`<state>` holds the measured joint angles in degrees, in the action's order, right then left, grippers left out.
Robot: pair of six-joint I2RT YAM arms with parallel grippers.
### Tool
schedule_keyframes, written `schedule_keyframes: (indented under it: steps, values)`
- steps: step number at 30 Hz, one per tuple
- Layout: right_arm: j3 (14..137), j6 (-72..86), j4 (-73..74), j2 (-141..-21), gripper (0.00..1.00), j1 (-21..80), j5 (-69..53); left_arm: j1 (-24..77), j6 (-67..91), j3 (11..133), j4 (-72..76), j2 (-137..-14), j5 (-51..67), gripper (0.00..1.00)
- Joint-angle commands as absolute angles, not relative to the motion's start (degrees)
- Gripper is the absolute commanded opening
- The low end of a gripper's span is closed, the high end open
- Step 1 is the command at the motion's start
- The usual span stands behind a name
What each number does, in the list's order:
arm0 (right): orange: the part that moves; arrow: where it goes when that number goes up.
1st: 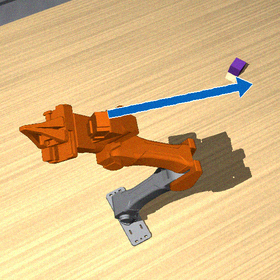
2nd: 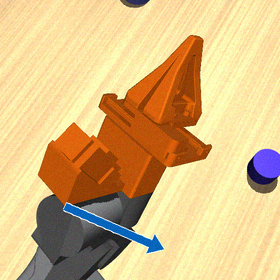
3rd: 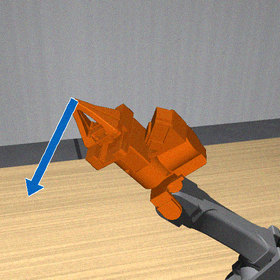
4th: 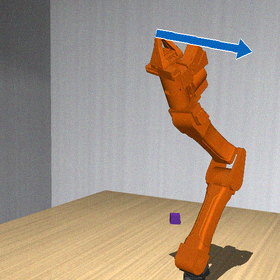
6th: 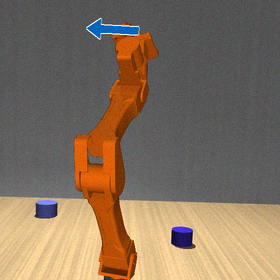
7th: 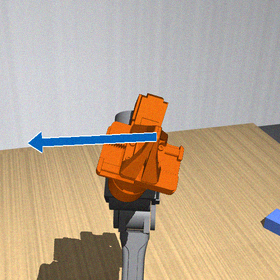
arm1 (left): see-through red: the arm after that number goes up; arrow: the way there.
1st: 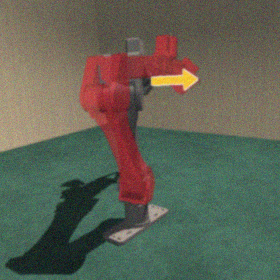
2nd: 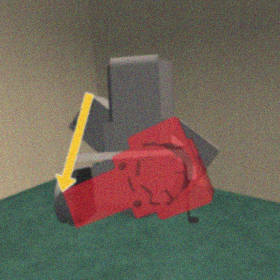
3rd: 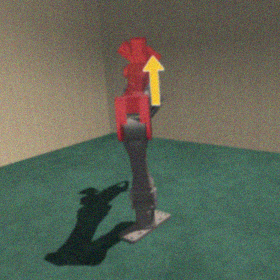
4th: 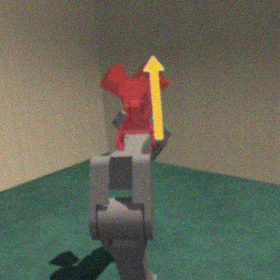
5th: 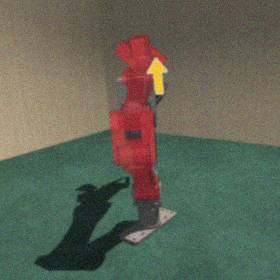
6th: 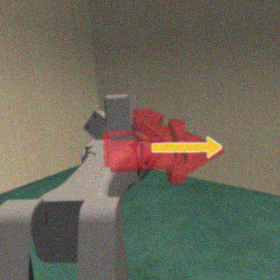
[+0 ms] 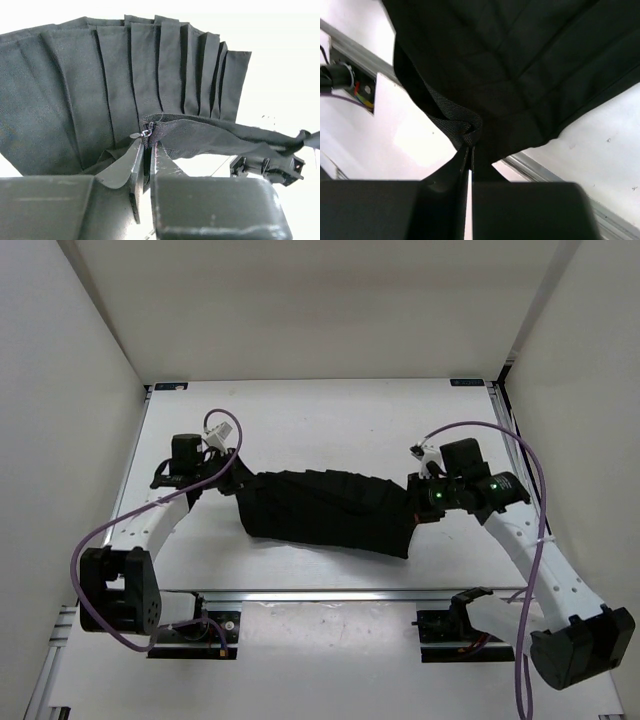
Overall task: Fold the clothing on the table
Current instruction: Fold the skirt
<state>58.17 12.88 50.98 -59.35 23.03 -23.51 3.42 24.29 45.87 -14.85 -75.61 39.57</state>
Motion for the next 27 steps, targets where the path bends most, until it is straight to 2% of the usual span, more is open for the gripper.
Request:
schedule_keyframes:
  steps: [1, 5, 13, 21, 27]
  values:
    - [58.0, 12.92, 52.65, -61.43, 0.0, 18.47, -26.45, 3.51, 21.89, 45.35, -18.27, -73.74, 39.64, 0.0]
    - [58.45, 13.98, 49.49, -64.24, 0.0, 16.89, -21.38, 2.91, 22.5, 43.52, -18.37, -71.99, 37.1, 0.0]
    - [58.36, 12.22, 37.55, -72.85, 0.0, 8.62, -20.66, 2.46, 23.9, 42.19, -16.7, -74.35, 31.03, 0.0]
    - [58.09, 10.46, 26.92, -82.78, 0.0, 8.87, -18.73, 6.67, 26.98, 45.08, -12.3, -80.85, 24.71, 0.0]
    - [62.83, 10.11, 23.21, -92.35, 0.01, 8.79, -15.22, 8.0, 28.12, 46.49, -12.57, -84.54, 18.39, 0.0]
